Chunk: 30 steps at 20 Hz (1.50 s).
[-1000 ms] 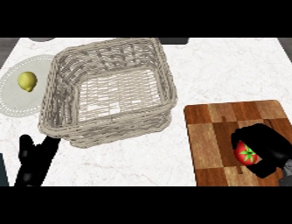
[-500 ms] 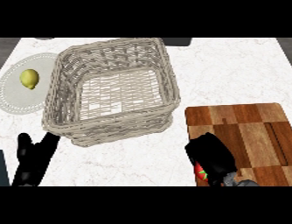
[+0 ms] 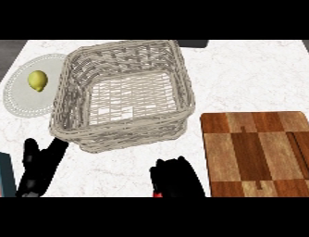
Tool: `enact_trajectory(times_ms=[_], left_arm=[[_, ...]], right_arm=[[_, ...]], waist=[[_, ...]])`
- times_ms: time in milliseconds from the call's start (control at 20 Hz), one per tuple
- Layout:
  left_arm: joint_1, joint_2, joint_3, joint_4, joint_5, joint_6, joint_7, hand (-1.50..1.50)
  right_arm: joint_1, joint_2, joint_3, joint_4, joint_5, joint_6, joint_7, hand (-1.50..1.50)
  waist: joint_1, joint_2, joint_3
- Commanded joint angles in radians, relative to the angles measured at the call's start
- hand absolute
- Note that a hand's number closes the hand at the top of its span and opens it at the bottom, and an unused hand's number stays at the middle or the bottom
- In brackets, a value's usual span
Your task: Pick the tomato from the cutting board and place it in the basket
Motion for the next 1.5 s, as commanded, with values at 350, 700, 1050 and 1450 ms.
enact_trajectory(times_ms=[350, 700, 1050, 1450], left_arm=[[0.002, 0.004, -0.002, 0.031, -0.004, -0.002, 0.031, 0.0], [0.027, 0.01, 0.005, 0.033, 0.005, -0.012, 0.032, 0.0], [0.016, -0.012, -0.023, 0.037, -0.018, -0.002, 0.029, 0.0], [-0.01, -0.008, -0.015, 0.032, -0.011, -0.009, 0.047, 0.0]], right_arm=[[-0.107, 0.019, 0.19, -0.222, -0.125, -0.515, 0.343, 1.5], [-0.294, 0.018, 0.171, -0.246, -0.038, -0.577, 0.624, 1.5], [-0.542, 0.019, 0.06, -0.209, -0.056, -0.538, 0.816, 1.5], [-0.831, 0.019, -0.087, -0.035, -0.161, -0.452, 0.935, 1.5]], waist=[[-0.003, -0.002, -0.009], [-0.001, -0.01, -0.016], [0.011, -0.001, -0.017], [0.03, 0.002, -0.016]])
